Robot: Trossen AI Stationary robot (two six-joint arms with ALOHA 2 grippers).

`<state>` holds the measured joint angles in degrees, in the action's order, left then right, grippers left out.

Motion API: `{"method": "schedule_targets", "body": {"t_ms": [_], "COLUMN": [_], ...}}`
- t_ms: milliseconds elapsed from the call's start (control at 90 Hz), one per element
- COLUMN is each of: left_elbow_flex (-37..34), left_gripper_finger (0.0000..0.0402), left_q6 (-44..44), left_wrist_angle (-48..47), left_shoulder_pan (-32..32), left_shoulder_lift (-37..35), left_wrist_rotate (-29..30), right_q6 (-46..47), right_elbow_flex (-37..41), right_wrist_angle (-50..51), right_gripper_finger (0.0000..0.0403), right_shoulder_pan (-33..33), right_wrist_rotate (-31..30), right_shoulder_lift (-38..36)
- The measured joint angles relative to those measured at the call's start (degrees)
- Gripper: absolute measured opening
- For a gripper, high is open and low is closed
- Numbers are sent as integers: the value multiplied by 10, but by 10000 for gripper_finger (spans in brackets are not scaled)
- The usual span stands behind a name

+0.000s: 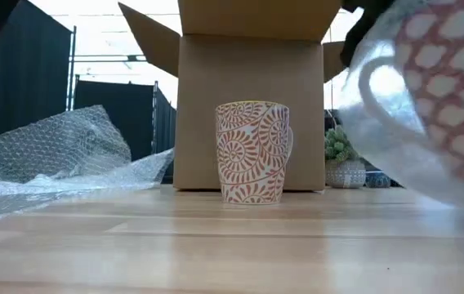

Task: Wrap mug
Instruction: Wrap the red mug with bubble wrap

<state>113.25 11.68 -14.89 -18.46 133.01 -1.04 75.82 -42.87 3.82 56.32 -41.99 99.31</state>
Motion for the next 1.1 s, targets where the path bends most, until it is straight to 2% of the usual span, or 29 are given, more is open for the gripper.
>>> {"method": "schedule_targets", "body": {"t_ms": [156, 289, 544, 833, 944, 1100], "left_elbow_flex": [1, 2, 2, 2, 2, 1], "left_gripper_finger": [0, 0, 0, 0, 0, 0], "left_q6": [7, 16, 29, 28, 28, 26], "left_wrist_angle": [-18, -8, -6, 1, 7, 10], "left_shoulder_pan": [4, 6, 8, 8, 8, 9], "left_shoulder_lift": [6, 20, 28, 29, 29, 29], "left_wrist_rotate": [0, 0, -4, -4, -4, -4], "right_q6": [19, 20, 30, 106, 103, 28], "right_elbow_flex": [0, 0, 0, 0, 0, 0], "right_wrist_angle": [18, 46, 145, 280, 252, 121], "right_gripper_finger": [283, 283, 283, 283, 283, 283], "right_shoulder_pan": [-1, 1, 19, 49, 54, 53], "right_wrist_rotate": [36, 69, 123, 168, 152, 133], "right_shoulder_lift": [13, -7, -84, -175, -201, -208]}}
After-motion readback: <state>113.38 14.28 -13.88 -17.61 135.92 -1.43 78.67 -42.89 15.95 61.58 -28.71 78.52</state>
